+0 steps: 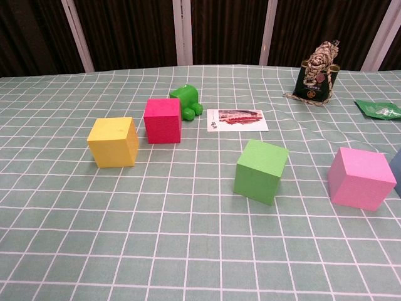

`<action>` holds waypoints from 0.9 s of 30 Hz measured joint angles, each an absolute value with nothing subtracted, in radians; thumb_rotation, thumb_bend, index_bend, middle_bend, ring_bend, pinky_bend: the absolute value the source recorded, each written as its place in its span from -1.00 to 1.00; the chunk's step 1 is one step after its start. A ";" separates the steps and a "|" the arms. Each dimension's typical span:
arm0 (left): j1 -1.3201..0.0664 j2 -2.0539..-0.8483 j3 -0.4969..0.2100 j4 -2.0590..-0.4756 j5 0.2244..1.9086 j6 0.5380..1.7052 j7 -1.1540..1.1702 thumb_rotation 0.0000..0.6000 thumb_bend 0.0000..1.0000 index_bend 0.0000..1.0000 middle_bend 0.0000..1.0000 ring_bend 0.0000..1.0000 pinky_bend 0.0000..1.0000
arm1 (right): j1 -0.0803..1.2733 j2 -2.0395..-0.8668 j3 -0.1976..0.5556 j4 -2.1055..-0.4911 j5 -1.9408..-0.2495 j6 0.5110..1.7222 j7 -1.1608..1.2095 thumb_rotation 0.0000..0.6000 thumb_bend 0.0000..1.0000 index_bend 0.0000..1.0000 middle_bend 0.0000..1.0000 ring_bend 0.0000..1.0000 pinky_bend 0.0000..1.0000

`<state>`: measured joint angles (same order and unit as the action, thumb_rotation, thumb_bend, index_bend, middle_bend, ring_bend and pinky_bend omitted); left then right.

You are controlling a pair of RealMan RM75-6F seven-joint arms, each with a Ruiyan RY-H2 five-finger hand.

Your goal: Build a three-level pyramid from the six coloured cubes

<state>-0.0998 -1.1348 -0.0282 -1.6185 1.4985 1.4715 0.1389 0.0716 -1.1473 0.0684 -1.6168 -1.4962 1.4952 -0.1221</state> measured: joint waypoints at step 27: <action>-0.098 -1.128 -0.027 -1.614 1.493 1.466 0.127 1.00 -1.00 -1.00 -1.00 -1.00 -1.00 | 0.080 -1.154 0.072 -1.615 -1.494 1.484 -0.121 1.00 -0.30 -1.00 -1.00 -1.00 -1.00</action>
<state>-0.0980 -1.1281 -0.0272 -1.6144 1.4932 1.4663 0.1275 0.0802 -1.1536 0.0717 -1.6155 -1.4938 1.4837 -0.1212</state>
